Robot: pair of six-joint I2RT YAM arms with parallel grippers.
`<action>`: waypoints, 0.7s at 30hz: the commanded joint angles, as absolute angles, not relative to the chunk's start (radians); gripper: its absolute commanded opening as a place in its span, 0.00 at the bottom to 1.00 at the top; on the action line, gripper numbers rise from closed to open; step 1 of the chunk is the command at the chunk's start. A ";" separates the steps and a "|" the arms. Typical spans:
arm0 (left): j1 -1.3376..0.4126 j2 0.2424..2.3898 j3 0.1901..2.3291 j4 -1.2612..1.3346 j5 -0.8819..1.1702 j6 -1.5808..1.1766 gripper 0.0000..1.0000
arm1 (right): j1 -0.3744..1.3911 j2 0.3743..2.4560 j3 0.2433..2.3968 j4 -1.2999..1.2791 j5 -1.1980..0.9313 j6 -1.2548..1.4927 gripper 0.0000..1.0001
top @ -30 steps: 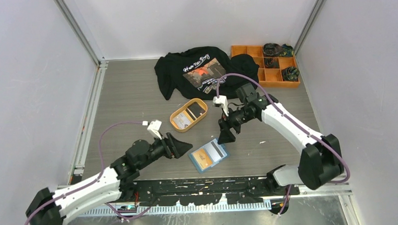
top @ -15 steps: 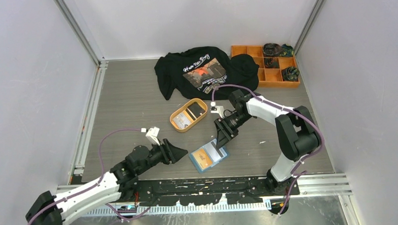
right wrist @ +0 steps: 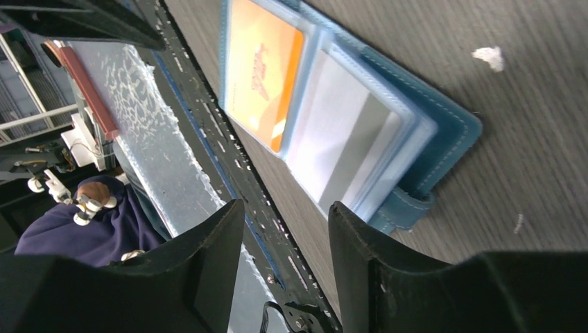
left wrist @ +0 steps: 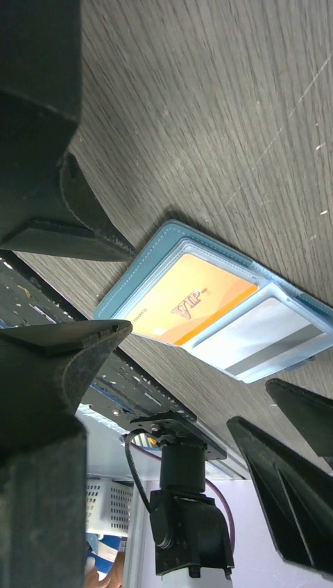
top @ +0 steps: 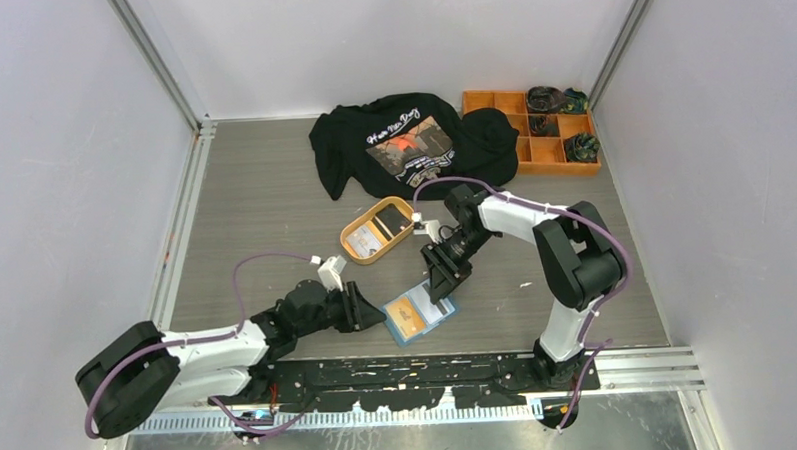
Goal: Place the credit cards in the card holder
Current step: Insert the credit card into the card holder, then turn over the card slot in the card holder.
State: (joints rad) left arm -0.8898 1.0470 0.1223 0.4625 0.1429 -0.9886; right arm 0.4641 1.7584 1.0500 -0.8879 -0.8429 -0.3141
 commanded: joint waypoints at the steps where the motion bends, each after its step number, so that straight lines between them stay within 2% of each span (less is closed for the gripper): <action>1: -0.888 1.083 0.168 0.560 0.182 -0.992 0.37 | 0.469 1.779 1.088 -0.874 -0.790 -0.284 0.53; 21: -0.888 1.258 0.220 0.595 0.251 -1.014 0.32 | 0.494 1.854 1.117 -0.880 -0.765 -0.256 0.51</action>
State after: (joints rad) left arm -0.8898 1.2285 0.1829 0.5087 0.2176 -0.9989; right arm 0.4873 1.8484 1.0832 -0.8780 -0.7597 -0.2657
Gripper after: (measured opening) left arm 0.331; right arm 0.518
